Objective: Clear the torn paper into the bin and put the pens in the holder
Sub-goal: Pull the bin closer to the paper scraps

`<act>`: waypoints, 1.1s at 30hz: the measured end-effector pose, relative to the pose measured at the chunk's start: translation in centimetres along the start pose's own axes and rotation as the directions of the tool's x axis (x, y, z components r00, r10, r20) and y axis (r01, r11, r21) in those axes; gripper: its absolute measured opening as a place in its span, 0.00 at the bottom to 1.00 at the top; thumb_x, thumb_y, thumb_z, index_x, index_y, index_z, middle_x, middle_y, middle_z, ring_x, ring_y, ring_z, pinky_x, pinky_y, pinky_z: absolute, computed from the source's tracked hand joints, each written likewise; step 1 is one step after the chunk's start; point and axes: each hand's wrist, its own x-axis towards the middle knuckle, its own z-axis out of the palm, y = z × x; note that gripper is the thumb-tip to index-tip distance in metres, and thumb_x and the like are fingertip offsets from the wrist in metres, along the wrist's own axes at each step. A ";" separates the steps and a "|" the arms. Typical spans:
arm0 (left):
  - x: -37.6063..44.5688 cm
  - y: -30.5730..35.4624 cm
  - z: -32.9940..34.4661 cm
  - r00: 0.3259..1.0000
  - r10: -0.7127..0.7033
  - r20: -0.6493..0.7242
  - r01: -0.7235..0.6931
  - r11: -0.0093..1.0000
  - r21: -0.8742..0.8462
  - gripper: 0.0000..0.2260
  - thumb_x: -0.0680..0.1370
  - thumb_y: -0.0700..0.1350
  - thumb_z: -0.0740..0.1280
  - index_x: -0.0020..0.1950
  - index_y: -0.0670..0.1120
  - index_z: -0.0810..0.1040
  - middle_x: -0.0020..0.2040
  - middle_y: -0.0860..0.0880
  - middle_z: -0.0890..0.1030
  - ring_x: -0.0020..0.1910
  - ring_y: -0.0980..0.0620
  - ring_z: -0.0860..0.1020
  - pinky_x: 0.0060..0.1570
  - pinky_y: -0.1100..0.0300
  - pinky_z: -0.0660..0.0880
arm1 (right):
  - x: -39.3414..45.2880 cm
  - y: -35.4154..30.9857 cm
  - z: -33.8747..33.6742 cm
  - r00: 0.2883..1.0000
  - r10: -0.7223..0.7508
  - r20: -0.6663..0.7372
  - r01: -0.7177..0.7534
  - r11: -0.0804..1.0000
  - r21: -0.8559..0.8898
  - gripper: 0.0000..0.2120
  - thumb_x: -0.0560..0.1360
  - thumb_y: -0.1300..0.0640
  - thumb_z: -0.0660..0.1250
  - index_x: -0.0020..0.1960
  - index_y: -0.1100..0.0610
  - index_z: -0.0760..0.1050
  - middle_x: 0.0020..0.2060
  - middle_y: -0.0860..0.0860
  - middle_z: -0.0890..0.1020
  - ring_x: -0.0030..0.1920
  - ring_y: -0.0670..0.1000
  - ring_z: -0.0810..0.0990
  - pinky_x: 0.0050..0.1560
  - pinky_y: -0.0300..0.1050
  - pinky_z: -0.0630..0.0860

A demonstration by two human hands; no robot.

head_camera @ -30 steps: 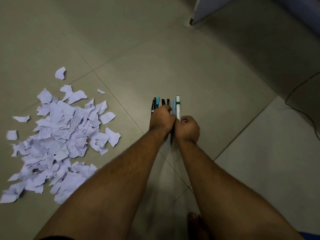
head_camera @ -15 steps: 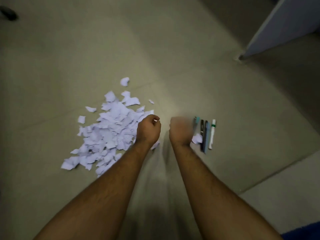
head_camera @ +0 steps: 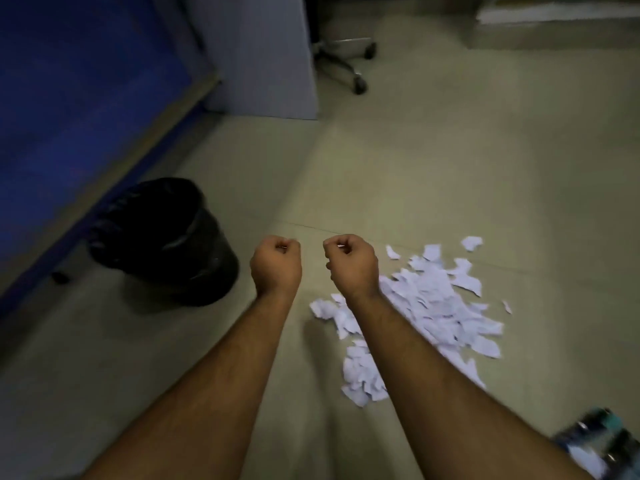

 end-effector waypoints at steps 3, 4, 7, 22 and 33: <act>3.5 -1.5 -5.8 0.953 -0.151 -0.264 0.139 0.988 -0.065 0.09 0.74 0.42 0.69 0.52 0.41 0.78 0.47 0.42 0.82 0.47 0.42 0.80 0.44 0.59 0.70 | -0.3 -2.4 6.6 0.981 -0.034 0.191 0.046 0.997 -0.058 0.09 0.65 0.43 0.67 0.39 0.46 0.78 0.35 0.45 0.83 0.40 0.52 0.85 0.47 0.58 0.82; 4.6 -2.0 -7.4 0.931 -0.191 -0.312 0.176 0.981 -0.077 0.13 0.74 0.43 0.70 0.56 0.42 0.75 0.51 0.41 0.82 0.51 0.40 0.80 0.48 0.56 0.73 | -0.4 -3.0 8.4 0.972 -0.039 0.230 0.055 0.997 -0.061 0.11 0.63 0.41 0.67 0.39 0.46 0.78 0.35 0.46 0.84 0.41 0.52 0.85 0.47 0.58 0.82; 7.6 -4.3 -12.1 0.882 -0.276 -0.382 0.283 0.958 -0.039 0.26 0.75 0.44 0.70 0.70 0.46 0.65 0.64 0.38 0.77 0.60 0.37 0.77 0.58 0.49 0.74 | -0.4 -4.0 14.4 0.933 -0.040 0.358 0.085 0.990 -0.112 0.16 0.61 0.37 0.66 0.41 0.47 0.77 0.39 0.47 0.85 0.43 0.54 0.85 0.47 0.58 0.83; 10.4 -6.6 -13.4 0.953 -0.225 -0.202 0.272 0.930 0.248 0.12 0.74 0.48 0.73 0.56 0.46 0.82 0.54 0.45 0.84 0.55 0.43 0.80 0.54 0.56 0.77 | 0.3 -4.1 22.6 0.956 0.079 0.281 -0.107 0.991 0.085 0.15 0.70 0.60 0.72 0.50 0.51 0.67 0.46 0.57 0.82 0.40 0.59 0.85 0.38 0.57 0.84; 1.5 -3.4 -6.2 0.990 -0.093 -0.110 0.117 0.963 0.243 0.11 0.74 0.51 0.69 0.56 0.51 0.79 0.56 0.44 0.73 0.52 0.41 0.77 0.49 0.55 0.75 | 0.1 -3.4 9.6 0.963 0.164 0.213 -0.224 0.928 0.299 0.16 0.76 0.68 0.67 0.58 0.58 0.66 0.47 0.64 0.80 0.30 0.53 0.80 0.28 0.43 0.79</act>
